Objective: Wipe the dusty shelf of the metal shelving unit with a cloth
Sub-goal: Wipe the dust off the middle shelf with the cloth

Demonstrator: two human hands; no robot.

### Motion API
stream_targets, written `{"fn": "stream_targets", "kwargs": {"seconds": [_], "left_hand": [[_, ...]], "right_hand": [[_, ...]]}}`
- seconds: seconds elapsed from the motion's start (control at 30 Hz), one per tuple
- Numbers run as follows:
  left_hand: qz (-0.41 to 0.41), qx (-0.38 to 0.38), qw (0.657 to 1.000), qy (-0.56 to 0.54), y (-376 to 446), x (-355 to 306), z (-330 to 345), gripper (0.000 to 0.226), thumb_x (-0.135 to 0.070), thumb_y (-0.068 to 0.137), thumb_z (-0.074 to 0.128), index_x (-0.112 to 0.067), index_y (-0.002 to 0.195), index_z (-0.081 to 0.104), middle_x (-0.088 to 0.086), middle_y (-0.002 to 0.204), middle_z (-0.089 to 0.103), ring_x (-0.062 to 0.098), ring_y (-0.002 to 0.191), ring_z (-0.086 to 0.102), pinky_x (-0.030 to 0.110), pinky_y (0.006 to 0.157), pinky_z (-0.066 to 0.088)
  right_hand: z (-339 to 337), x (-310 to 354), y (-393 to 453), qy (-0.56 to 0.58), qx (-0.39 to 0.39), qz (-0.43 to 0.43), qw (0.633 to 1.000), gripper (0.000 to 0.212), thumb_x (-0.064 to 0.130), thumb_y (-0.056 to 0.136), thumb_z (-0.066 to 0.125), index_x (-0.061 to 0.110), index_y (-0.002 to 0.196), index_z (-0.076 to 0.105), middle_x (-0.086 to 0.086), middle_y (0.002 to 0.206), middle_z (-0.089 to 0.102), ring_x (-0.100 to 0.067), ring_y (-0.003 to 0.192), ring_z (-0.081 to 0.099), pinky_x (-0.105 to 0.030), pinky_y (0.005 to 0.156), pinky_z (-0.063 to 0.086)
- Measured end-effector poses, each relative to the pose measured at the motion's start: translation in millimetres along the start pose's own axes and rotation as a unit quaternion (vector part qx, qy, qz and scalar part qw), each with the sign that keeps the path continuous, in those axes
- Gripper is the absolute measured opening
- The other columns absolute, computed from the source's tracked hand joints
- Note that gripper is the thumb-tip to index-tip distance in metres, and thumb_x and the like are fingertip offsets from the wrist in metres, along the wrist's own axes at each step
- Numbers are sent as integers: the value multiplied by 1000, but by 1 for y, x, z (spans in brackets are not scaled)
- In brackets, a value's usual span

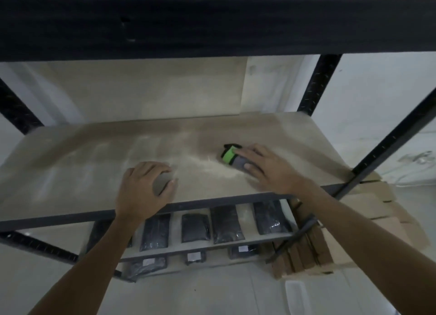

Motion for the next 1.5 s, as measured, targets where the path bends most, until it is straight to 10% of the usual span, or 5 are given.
{"fn": "stream_targets", "kwargs": {"seconds": [0.33,0.73,0.93,1.23,1.5], "left_hand": [[4,-11,1000,3,-1,2,1,30,-48,91,61,-24,107,71,-6,113,70,20,107,63,41,91,45],[-7,-4,1000,6,-1,1,1,29,-46,90,62,-25,108,69,-7,112,70,19,106,63,43,93,47],[-20,-2,1000,-1,-1,1,0,29,-48,90,61,-28,108,69,-9,111,70,17,106,63,41,93,47],[-22,-1,1000,-2,-1,2,0,33,-49,89,58,-25,109,69,-8,112,70,17,106,63,42,94,47],[-30,13,999,-3,-3,2,0,32,-48,91,57,-25,110,69,-9,112,70,16,109,62,40,94,45]], "right_hand": [[-40,-97,-3,-57,-64,235,968,49,37,107,36,27,155,32,-14,140,41,-40,124,47,-46,106,39],[19,46,-39,-21,-97,111,989,48,39,105,34,24,149,37,-7,129,45,-17,105,48,-37,89,50],[27,103,-45,104,-61,55,991,47,35,105,38,21,150,41,-1,125,46,-9,102,50,-9,86,37],[-20,-42,25,-44,-75,243,966,50,29,107,39,17,156,33,-22,144,42,-43,125,47,-48,109,38],[28,58,0,-47,-71,97,992,48,36,104,36,17,146,47,-12,126,50,-36,106,55,-43,89,49]]}}
Point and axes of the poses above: each hand's wrist, its own y-axis towards the middle knuckle, its own z-axis out of the palm, x = y × z, the point moved 6 cm from there along y, towards the middle knuckle
